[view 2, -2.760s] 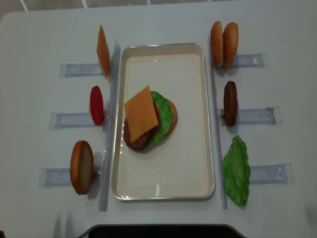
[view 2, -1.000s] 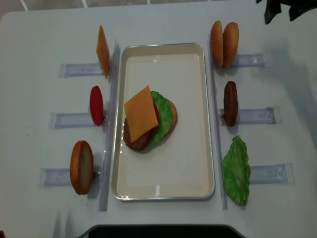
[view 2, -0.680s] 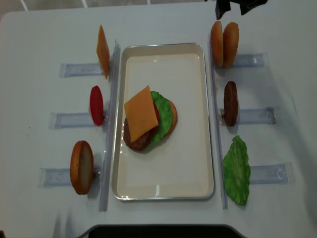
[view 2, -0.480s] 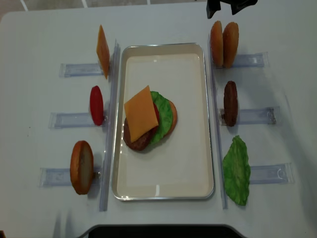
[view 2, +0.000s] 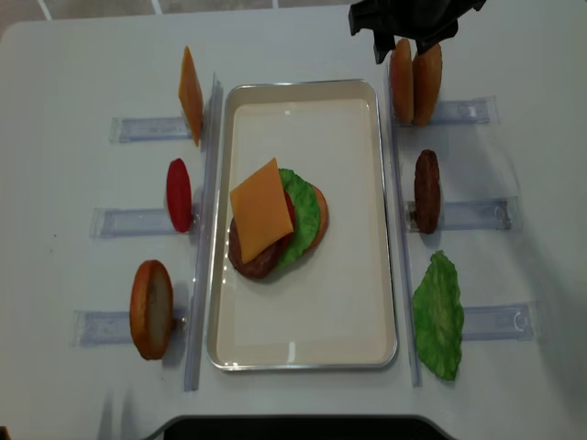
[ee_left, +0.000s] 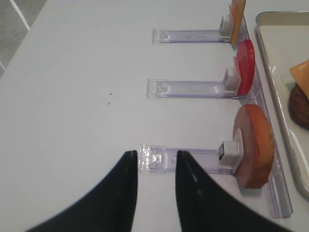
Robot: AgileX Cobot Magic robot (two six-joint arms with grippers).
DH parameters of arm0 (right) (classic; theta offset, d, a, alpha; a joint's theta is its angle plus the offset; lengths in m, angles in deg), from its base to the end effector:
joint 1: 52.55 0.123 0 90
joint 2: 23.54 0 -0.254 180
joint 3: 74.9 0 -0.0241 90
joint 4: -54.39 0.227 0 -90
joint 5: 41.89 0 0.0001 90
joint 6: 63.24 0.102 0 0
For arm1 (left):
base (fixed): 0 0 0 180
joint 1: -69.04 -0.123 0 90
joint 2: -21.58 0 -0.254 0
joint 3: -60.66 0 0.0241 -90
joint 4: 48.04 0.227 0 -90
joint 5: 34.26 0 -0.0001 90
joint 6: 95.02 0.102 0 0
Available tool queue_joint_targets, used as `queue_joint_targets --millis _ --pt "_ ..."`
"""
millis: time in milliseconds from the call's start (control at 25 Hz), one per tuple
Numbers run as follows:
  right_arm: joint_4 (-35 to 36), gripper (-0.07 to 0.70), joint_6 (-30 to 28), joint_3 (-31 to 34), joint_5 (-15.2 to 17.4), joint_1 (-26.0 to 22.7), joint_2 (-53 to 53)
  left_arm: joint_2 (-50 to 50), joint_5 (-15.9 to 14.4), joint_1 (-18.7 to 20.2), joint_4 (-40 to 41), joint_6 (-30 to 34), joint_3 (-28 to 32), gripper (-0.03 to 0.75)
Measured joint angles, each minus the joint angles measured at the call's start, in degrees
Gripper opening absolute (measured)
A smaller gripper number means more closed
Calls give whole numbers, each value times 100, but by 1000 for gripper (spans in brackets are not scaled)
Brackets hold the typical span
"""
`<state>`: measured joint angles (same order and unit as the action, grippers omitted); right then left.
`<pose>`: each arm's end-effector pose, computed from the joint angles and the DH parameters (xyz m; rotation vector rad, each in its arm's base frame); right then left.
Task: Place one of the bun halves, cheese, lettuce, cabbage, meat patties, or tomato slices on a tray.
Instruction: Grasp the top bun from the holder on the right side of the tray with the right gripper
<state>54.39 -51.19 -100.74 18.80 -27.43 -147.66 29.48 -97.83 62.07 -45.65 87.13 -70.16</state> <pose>0.3686 0.1728 0.2292 -0.3174 2.7709 0.1650 0.0130 0.0054 0.2495 -0.0915 2.1064 0.1459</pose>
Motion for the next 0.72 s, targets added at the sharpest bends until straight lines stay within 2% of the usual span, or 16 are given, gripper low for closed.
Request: queue_joint_targets --millis 200,720 --pt "0 434 -41 0 -161 0 -178 0 0 0 0 0 0 211" --pt "-325 434 -139 -51 -294 -6 -401 0 0 0 0 0 0 209"
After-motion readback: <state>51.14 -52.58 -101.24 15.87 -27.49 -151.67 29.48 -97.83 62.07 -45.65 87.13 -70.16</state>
